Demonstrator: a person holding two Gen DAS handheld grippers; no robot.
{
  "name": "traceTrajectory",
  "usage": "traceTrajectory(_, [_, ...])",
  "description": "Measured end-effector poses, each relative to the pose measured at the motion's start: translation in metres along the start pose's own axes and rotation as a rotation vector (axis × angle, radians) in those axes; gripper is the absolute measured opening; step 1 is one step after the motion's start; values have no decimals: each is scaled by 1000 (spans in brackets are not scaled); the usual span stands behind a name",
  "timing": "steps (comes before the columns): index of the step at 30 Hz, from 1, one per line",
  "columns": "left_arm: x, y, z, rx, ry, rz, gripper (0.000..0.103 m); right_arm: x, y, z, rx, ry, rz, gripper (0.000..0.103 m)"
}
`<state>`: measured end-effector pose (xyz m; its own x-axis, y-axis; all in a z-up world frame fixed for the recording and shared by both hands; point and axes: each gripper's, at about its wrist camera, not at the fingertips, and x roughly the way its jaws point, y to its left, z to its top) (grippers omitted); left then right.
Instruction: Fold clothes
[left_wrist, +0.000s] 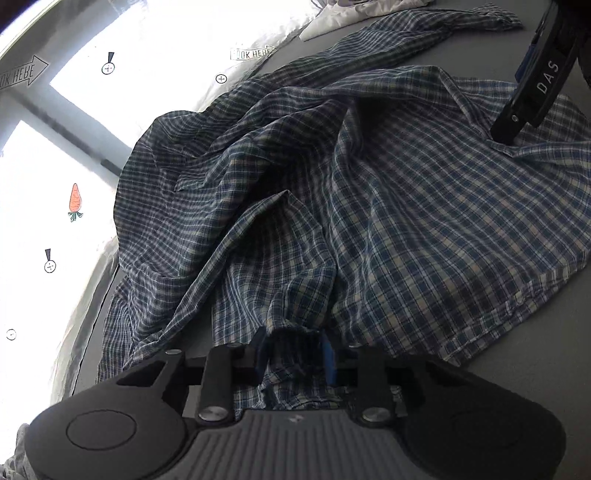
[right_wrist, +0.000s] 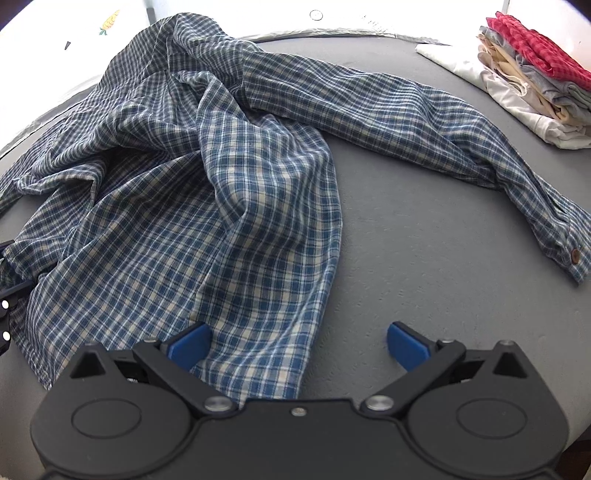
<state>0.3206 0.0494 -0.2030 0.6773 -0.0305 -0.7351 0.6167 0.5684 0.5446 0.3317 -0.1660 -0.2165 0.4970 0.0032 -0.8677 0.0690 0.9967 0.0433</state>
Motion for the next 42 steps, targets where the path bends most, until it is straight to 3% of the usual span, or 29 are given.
traceTrajectory(3, [0,11,-2,-91,-13,-17,9,-3,-2,2,20,-11,-11,91])
traceTrajectory(5, [-2,21,-4,-176,-24,-27,8,-6,-4,4,24,-21,-23,70])
traceTrajectory(6, [-3,26,-5,-218,-30,-33,8,-7,-5,5,25,-24,-28,66])
traceTrajectory(12, [-24,75,-20,-705,-42,-64,8,-11,-16,5,51,-40,16,37])
traceTrajectory(14, [-32,84,-28,-857,-53,-72,8,-12,-22,4,73,-40,57,5])
traceTrajectory(15, [-36,87,-32,-925,-56,-73,8,-12,-26,4,91,-37,84,1])
traceTrajectory(18, [-49,93,-46,-1106,-68,-65,5,-14,-35,1,127,-39,133,1])
traceTrajectory(25, [-92,84,-96,-1507,-87,-7,2,-28,-62,1,119,-71,148,0])
traceTrajectory(30, [-122,59,-109,-1599,-71,99,1,-31,-76,3,93,-88,153,0])
traceTrajectory(42, [-229,33,-133,-1839,-173,323,0,-70,-119,24,34,-208,107,0])
